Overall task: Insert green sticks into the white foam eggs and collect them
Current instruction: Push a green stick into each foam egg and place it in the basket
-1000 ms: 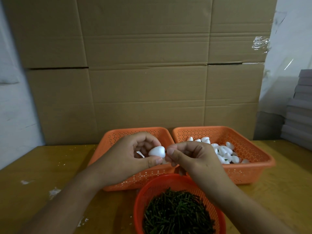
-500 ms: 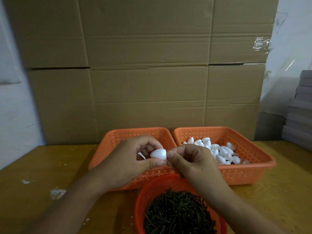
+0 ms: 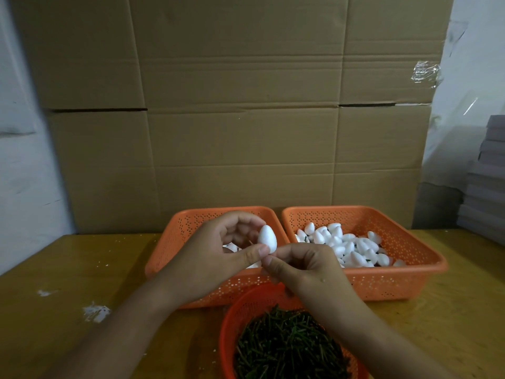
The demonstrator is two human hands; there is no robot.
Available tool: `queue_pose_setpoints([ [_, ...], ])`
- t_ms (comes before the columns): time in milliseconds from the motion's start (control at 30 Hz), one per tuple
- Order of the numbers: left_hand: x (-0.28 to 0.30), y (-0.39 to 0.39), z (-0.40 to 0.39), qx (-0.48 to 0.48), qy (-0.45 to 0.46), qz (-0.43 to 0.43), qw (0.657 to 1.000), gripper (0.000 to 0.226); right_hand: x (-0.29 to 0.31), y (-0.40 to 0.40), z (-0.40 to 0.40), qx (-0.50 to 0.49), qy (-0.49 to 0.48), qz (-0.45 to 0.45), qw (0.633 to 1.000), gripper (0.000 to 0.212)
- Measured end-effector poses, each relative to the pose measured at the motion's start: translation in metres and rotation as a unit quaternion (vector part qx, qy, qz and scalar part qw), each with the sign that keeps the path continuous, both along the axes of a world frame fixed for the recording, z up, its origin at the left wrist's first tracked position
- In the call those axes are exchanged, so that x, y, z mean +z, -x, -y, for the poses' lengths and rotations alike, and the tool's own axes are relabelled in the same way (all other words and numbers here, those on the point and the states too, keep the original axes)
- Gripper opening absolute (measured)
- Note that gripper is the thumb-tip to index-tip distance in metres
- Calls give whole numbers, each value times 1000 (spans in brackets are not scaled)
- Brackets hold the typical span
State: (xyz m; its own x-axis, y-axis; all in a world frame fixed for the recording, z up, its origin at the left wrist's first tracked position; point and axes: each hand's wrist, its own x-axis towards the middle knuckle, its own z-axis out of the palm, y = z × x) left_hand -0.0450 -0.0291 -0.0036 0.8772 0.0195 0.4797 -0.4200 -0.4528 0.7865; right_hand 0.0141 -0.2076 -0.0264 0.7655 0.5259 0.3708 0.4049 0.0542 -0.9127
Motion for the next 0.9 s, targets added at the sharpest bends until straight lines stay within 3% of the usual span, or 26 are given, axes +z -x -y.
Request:
queue_pose_setpoints([
  [567, 5, 3, 4, -42, 98, -59, 993, 23, 8, 8, 3, 2, 4, 14, 1000, 22],
  [733, 6, 6, 1, -89, 116, -82, 986, 23, 12, 9, 5, 44, 25, -5, 999, 23],
  [900, 6, 6, -3, -117, 154, -106, 975, 29, 15, 12, 8, 127, 7, -82, 989, 26],
])
